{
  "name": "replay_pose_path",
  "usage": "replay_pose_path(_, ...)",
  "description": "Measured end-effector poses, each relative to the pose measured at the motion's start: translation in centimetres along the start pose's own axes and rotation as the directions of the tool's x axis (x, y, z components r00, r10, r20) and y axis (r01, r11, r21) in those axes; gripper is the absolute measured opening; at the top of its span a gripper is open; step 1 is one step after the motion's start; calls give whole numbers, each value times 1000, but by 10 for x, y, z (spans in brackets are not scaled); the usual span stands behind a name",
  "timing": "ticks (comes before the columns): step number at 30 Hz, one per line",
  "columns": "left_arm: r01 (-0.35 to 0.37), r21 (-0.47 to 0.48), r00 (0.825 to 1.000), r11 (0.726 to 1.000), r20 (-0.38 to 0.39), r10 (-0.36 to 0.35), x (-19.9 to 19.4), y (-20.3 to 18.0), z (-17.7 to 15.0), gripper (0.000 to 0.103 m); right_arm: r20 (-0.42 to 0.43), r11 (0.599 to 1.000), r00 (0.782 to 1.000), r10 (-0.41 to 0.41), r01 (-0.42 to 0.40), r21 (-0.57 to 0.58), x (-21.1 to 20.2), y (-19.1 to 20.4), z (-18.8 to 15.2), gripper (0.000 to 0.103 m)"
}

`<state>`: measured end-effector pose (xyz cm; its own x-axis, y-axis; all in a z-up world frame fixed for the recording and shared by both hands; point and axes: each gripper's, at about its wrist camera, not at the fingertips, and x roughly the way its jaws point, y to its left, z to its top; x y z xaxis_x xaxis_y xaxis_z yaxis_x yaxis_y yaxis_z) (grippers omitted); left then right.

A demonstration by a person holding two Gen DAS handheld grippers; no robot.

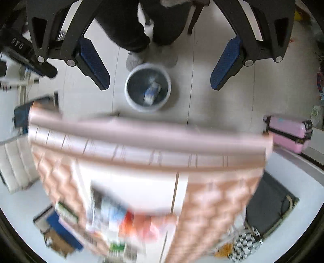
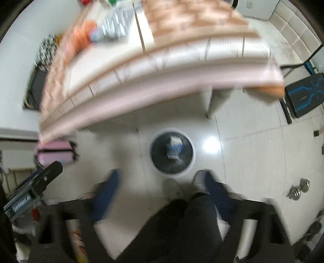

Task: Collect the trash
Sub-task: 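Grasp the green medicine box with the right tool while the left tool grasps a blister pack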

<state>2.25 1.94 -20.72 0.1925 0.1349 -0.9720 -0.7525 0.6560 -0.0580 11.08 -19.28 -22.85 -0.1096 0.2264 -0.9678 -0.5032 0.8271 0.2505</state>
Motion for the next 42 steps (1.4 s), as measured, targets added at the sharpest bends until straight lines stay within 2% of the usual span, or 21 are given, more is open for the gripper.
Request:
replay_pose_path(3,25,41,999,999,42,-27,-8,-28,50,101,61,1000,998,18,-17,-11,-38,-4,48,56)
replay_pose_path(8,30,171,999,985,29,-36,18,-101,131,100,100,999,995,-7,10,-31,-71,-25,148,57)
replay_pose_path(9,30,190,999,981,17,-34,24,-112,141,93,100,999,995,-13,18,-43,-71,-30,171,57)
replay_pose_path(10,21,223,1000,975,-13,-19,42,-130,159,83,98,998,995,-19,25,-57,-68,-34,192,59)
replay_pose_path(13,2,263,995,965,-94,24,80,-157,194,78,55,987,997,-49,57,-149,-49,-37,269,63)
replay_pose_path(16,-22,266,983,964,-169,70,110,-169,213,71,24,954,993,-120,122,-272,-25,-34,344,64)
replay_pose_path(18,-65,267,974,962,-194,119,127,-174,221,63,6,925,987,-162,154,-347,-3,-28,385,66)
replay_pose_path(20,-100,274,973,957,-175,152,128,-179,226,62,-23,889,979,-202,173,-424,20,-20,418,66)
replay_pose_path(21,-121,274,971,954,-166,171,128,-182,230,53,-36,860,972,-234,189,-475,34,-14,435,67)
replay_pose_path(22,-152,273,968,950,-154,199,127,-183,233,37,-42,843,967,-251,197,-501,44,-11,441,67)
replay_pose_path(24,-156,238,967,959,-159,197,127,-183,239,23,-74,802,956,-282,193,-565,67,-3,460,69)
replay_pose_path(25,-156,219,968,963,-161,194,127,-182,241,21,-80,789,952,-296,197,-582,73,0,466,85)
replay_pose_path(29,-170,183,971,968,-138,197,120,-181,244,14,-101,758,946,-307,179,-628,89,10,482,83)
replay_pose_path(30,-169,176,971,970,-136,194,118,-179,244,13,-101,754,946,-309,179,-632,91,11,484,78)
replay_pose_path(31,-169,165,972,972,-133,192,115,-179,246,11,-102,753,947,-306,175,-634,92,12,486,61)
replay_pose_path(33,-178,153,973,972,-120,197,107,-177,249,6,-111,768,950,-292,163,-620,95,11,489,37)
replay_pose_path(34,-180,144,974,973,-112,197,103,-176,250,3,-98,769,952,-289,170,-616,93,10,491,34)
replay_pose_path(37,-184,126,976,975,-94,197,92,-171,251,3,-93,786,967,-238,135,-603,83,7,488,30)
replay_pose_path(42,-177,101,982,979,-53,183,69,-166,248,3,-81,810,981,-179,100,-578,61,2,466,29)
